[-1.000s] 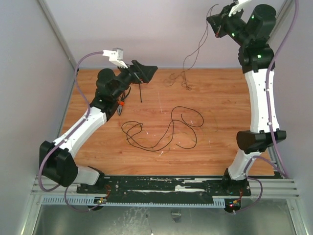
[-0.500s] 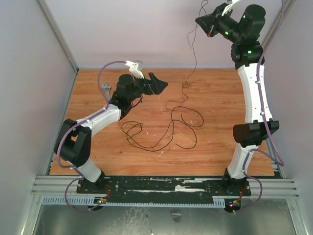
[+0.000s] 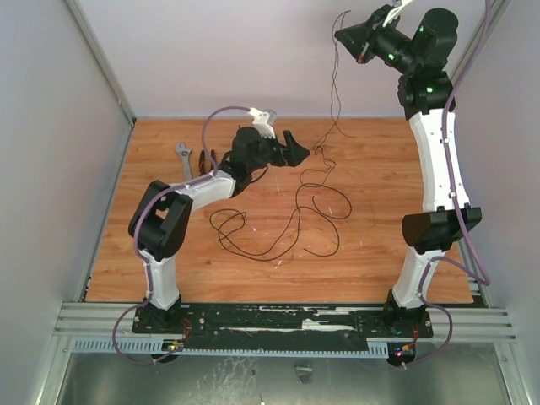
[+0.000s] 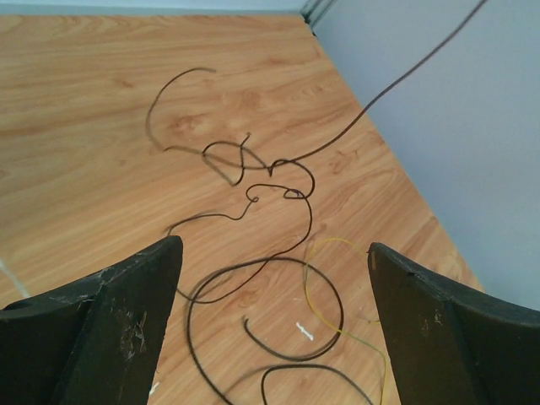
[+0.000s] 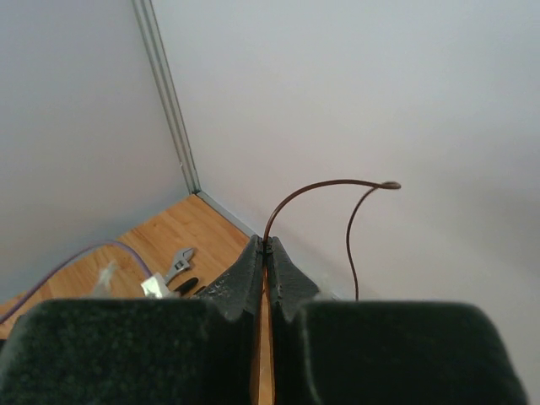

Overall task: Zip-tie the wires
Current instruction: Untie the cable at the center of the board.

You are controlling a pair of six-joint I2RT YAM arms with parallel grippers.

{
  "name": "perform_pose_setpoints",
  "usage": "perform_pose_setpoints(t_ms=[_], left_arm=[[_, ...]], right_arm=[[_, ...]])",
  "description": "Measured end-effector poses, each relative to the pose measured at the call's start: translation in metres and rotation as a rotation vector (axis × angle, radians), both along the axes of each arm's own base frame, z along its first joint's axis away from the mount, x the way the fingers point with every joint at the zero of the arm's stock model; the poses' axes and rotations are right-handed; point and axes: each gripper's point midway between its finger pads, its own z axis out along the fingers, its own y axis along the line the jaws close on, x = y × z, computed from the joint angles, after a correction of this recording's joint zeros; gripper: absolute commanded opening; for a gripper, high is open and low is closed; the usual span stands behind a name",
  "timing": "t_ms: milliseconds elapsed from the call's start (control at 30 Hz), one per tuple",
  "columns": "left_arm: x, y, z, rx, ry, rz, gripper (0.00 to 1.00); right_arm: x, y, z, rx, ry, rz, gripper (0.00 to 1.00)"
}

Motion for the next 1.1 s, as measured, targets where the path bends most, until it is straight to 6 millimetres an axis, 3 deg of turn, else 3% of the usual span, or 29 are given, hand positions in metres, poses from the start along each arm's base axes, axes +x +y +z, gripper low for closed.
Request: perform_pose_setpoints(t_ms=[400,567,800,1100], left_arm=[[-0.009,-0.074,-0.047,0.004,0.078,-0.102,0.95],[-0.010,-0.082,-0.071,0.030,0.129,-0.080,0.94],[0.006,-0.096,-0.078,0.015,0.164,-0.045,0.86],[0.034,-0.129,-0.088,0.013,0.178,-0.027,0.55]], right_arm=[[0.003,0.001,-0.008,0.019,0.034,0.003,0.00],[0.002,-0.001,-0.009,0.022,0.041,-0.010,0.00],[-0.007,-0.003,-0.004,0.031,0.033,-0.019,0.00],[-0.022,-0.006,0.001,0.042,0.025,-0.025,0.00]])
